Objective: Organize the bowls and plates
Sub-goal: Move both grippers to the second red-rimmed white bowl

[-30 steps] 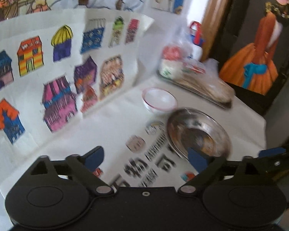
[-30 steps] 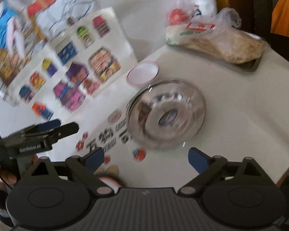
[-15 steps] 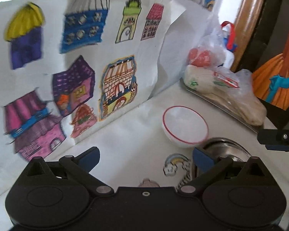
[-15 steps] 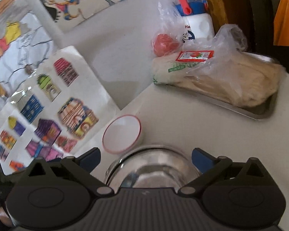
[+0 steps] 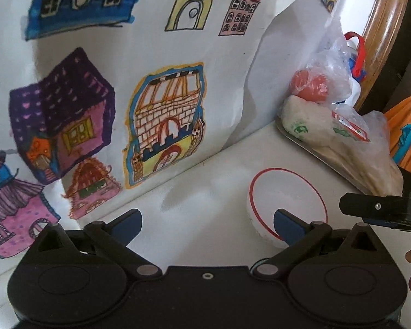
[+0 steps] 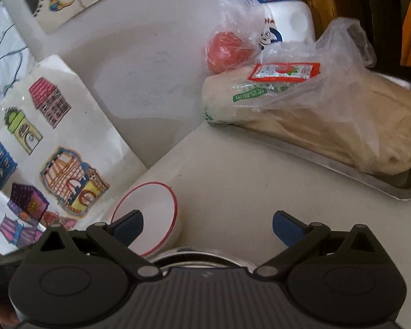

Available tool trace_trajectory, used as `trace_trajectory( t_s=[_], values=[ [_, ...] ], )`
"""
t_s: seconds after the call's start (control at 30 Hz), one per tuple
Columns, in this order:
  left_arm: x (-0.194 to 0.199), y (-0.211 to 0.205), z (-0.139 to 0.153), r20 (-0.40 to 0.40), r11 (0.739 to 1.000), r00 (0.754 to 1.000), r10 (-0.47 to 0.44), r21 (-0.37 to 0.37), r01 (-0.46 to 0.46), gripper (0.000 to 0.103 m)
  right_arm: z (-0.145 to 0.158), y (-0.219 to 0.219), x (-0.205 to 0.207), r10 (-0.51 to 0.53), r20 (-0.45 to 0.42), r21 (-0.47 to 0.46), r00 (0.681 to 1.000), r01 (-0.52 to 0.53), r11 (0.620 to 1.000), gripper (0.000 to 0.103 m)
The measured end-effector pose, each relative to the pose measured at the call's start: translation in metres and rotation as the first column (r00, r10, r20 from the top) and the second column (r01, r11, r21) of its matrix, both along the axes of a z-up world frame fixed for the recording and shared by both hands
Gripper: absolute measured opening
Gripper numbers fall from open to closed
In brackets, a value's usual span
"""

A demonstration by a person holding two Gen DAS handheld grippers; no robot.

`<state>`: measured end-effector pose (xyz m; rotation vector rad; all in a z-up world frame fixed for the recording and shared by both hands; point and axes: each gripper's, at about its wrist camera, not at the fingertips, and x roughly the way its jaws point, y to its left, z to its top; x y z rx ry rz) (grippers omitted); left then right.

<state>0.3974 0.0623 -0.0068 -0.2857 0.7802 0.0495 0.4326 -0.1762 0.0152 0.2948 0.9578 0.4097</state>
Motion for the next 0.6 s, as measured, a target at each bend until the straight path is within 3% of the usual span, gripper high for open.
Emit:
trace_trajectory(
  t_s=[0.2,0.3,0.37,0.6],
  values=[
    [0.003,-0.002,-0.005,0.016,1.000,1.000,0.003,0.010,-0.003,0.102,-0.005,0.007,0.003,0.015,-0.006,-0.021,1.000,-0.015,1.000,0.102],
    [0.002,0.001,-0.007,0.025,1.000,1.000,0.010,-0.006,-0.010,0.101,-0.006,0.014,0.003,0.034,-0.004,-0.040,0.999,-0.035,0.999,0.093],
    [0.000,0.002,-0.008,0.041,1.000,0.999,0.006,-0.021,-0.005,0.095,-0.007,0.020,0.002,0.044,0.004,-0.069,0.999,-0.043,0.997,0.081],
    [-0.004,0.002,-0.010,0.080,0.998,0.996,-0.032,-0.057,0.037,0.082,-0.006,0.030,0.001,0.066,0.023,-0.098,0.998,-0.064,0.993,0.072]
  ],
)
